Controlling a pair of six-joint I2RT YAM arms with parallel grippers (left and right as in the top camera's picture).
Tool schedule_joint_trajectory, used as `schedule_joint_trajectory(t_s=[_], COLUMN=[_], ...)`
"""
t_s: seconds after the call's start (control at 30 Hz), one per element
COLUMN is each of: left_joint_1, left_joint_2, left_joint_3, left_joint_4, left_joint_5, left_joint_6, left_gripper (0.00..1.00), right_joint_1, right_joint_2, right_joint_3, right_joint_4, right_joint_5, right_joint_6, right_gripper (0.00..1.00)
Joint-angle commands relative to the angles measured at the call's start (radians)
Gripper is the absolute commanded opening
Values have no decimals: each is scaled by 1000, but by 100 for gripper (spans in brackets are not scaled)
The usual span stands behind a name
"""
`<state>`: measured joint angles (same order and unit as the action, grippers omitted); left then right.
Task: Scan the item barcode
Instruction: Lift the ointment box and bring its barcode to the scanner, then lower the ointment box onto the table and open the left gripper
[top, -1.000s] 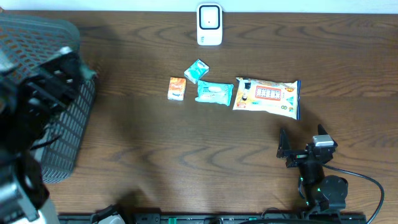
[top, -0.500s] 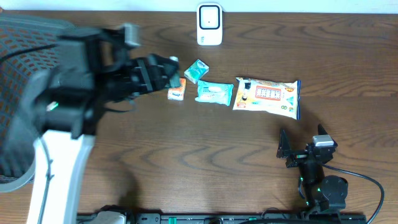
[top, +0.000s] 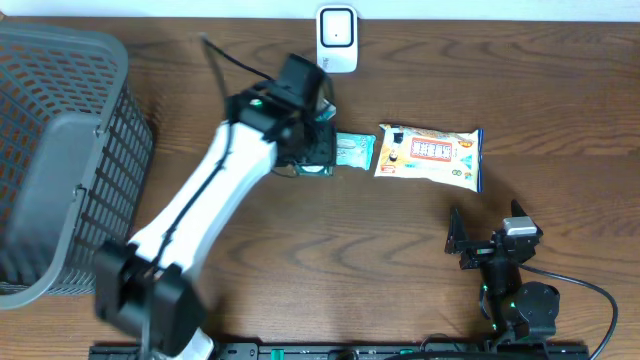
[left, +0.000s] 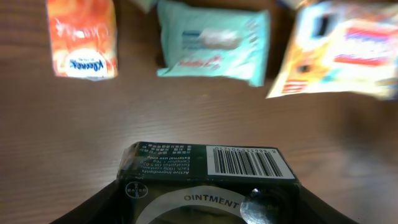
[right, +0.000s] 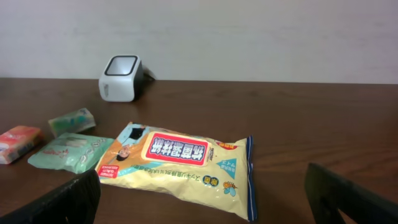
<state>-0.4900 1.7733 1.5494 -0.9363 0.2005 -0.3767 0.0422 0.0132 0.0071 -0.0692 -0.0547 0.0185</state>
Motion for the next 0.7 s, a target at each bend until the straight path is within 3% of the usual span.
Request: schedule_joint_trajectory(t_s=[0.0,0.3,0.53,0.67], left_joint_1=[-9,-9,-9,-9], left_joint_2=[76,249,280,280], left_joint_3=[6,6,6,6], left_joint_4=[-5,10,56,86], left_joint_5=[-77,-105,-109,-109], left_joint_6=[17,17,18,18], left_gripper=[64,64,65,76], right_joint_1=[-3,-3,-3,-3], right_joint_2=[-2,-2,-2,-2], right_joint_3=[-1,-1,-1,-1], right_joint_4=[-3,-3,-3,-3], right_joint_5=[0,0,0,0], right_joint_6=[10,10,10,10], right_gripper=[99,99,99,99])
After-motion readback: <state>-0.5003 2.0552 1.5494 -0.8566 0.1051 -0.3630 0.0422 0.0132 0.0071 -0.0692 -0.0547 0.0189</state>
